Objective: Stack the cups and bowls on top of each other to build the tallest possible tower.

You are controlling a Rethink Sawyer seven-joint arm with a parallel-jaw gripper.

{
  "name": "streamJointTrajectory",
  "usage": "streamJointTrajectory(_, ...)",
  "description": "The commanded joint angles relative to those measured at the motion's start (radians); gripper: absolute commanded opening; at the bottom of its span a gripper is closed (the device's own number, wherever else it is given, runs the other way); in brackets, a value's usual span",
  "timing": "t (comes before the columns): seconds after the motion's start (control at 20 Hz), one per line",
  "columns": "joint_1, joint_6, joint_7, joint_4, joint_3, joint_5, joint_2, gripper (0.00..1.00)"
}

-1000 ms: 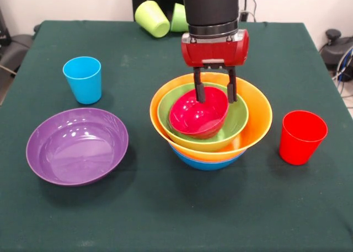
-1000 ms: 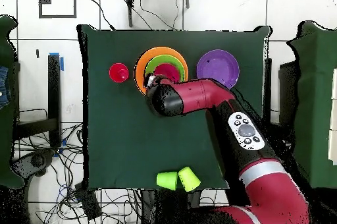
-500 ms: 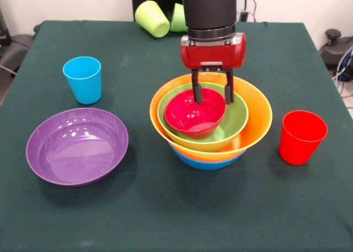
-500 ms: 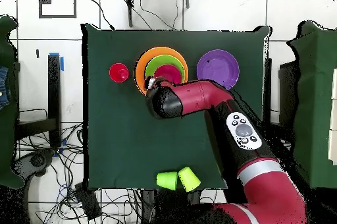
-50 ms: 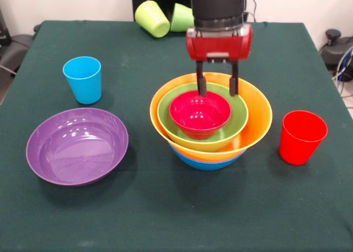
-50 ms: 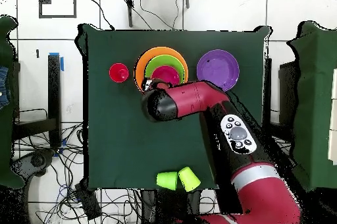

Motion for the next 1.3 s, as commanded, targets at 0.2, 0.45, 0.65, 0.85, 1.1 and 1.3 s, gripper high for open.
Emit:
streamJointTrajectory(0.2, -0.059, 0.166, -0.084, 0.233, 0.057, 0.102, -0.261, 1.0)
streamJointTrajectory(0.45, -0.069, 0.075, -0.054, 0.301, 0.015, 0.041, -0.218, 1.0)
streamJointTrajectory(0.65, -0.079, -0.003, -0.028, 0.328, -0.018, -0.015, -0.16, 1.0)
streamJointTrajectory(0.85, -0.113, -0.047, -0.067, 0.362, -0.02, -0.082, -0.125, 1.0)
streamJointTrajectory(1.1, -0.145, -0.173, -0.036, 0.386, -0.056, -0.174, -0.058, 1.0)
streamJointTrajectory(1.3, -0.118, -0.243, -0.014, 0.364, -0.142, -0.283, -0.015, 1.0)
